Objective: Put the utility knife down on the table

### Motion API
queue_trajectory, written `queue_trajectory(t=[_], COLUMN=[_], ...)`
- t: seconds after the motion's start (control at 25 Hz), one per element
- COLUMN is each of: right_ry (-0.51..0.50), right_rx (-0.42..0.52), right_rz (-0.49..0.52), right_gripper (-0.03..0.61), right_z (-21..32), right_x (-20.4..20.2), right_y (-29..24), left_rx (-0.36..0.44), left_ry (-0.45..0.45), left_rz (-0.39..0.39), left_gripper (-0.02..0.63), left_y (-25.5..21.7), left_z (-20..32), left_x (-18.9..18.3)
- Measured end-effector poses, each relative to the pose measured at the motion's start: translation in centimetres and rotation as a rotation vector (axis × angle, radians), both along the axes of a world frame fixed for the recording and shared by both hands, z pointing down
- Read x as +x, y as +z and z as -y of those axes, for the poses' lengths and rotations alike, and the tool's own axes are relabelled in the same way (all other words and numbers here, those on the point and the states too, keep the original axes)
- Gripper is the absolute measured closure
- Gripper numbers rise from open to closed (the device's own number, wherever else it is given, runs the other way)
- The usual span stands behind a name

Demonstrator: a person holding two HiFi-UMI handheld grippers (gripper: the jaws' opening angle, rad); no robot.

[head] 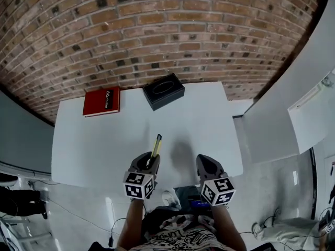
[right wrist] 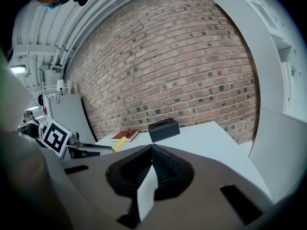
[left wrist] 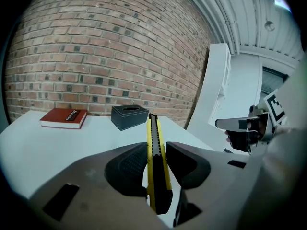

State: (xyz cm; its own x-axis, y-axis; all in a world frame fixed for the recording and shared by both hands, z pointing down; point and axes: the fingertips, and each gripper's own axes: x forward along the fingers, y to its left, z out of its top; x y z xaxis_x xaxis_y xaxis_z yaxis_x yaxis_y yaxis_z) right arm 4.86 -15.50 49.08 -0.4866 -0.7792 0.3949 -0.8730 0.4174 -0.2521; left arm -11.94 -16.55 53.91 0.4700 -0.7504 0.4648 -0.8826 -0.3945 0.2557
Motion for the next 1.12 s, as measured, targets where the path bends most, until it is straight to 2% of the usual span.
queue_trajectory(t=[0.32,0.48,0.76,1.12], right_ry=[-0.006,-0.005,0.021,0.029], right_rx=[-0.069,-0.089,-0.140,-0.178], right_rz=[-0.025,-0.073,-0.093,-0.103], right_gripper=[0.578,0.578,0.578,0.578], right_z=[1.4,1.8,2.1,2.8], right_x=[1.2,2.2,4.4,5.3], right_y=[2.4,3.9,6.4,8.1], left_rx=[-0.066,-0.104,-0.156,-0.207], left_ry=[0.000,-0.015,-0.003,0.023], left_rz=[0.002,-0.009,0.021,0.069], left_gripper=[0.485,0.485,0.485,0.485], left_y=[3.0,4.6,7.5,10.6], left_z=[1.3,1.6,1.6,1.9], left_x=[1.3,1.6,2.4,3.3])
